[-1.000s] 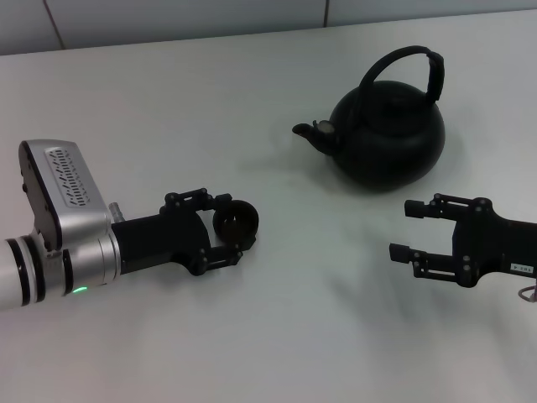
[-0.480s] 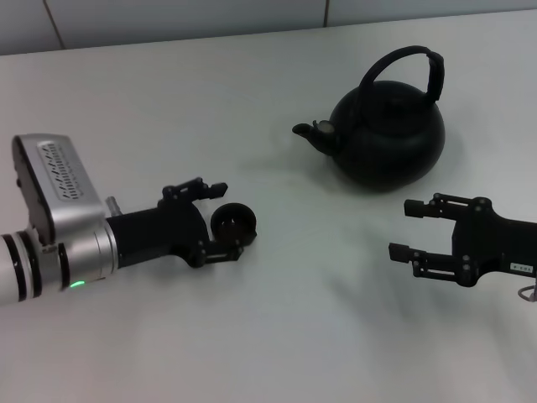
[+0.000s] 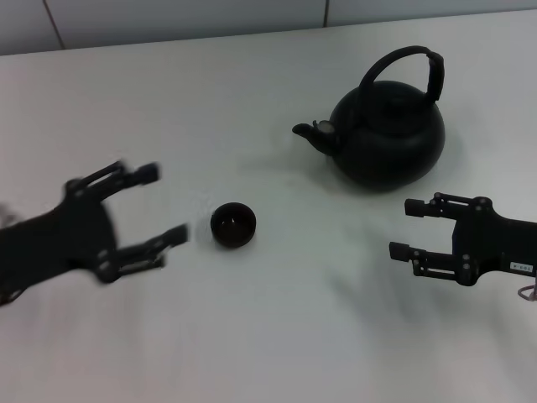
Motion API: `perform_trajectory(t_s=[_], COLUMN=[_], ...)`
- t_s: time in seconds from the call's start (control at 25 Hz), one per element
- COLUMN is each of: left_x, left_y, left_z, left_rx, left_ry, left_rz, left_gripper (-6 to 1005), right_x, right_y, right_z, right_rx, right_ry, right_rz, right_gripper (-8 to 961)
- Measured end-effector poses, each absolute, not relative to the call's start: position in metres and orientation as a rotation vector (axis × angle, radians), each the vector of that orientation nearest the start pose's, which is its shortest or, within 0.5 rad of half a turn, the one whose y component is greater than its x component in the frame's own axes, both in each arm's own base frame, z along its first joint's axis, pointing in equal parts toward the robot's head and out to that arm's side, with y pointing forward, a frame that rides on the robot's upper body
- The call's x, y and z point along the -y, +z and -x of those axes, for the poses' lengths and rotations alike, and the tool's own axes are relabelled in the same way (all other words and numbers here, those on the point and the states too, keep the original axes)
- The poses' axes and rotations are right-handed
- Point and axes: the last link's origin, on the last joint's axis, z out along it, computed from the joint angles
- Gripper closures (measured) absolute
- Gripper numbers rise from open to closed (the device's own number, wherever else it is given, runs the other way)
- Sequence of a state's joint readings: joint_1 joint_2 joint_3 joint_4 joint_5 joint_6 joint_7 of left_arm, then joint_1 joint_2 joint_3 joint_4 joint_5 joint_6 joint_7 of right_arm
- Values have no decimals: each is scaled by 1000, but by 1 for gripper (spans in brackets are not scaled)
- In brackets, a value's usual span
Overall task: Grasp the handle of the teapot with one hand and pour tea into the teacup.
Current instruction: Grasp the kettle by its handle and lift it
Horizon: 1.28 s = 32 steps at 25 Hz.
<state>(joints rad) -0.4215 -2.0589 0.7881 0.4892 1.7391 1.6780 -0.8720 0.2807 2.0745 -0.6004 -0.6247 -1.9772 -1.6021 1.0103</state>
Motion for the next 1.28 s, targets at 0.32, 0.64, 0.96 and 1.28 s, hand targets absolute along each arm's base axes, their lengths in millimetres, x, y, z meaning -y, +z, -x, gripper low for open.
perform_trajectory(t_s=[0.32,0.64,0.96,1.28], left_x=[-245,-232,-226,-228], left_y=[33,28,26,31], left_z=[310,341,346,345], left_rx=[195,225,226,234], left_ry=[-915,-672,-633,-673], left_rz=[2575,2637,2643,2588], left_gripper=[152,152,152,152], right_x=[-256,-255,-252,-230], right_y=[7,3,3,2], right_z=[-333,-331,-332,-352], right_rx=[-485,-501,-503,-467], right_ry=[653,673,748,893], right_rz=[2584,2587,2503,1877], right_gripper=[244,248,257,266])
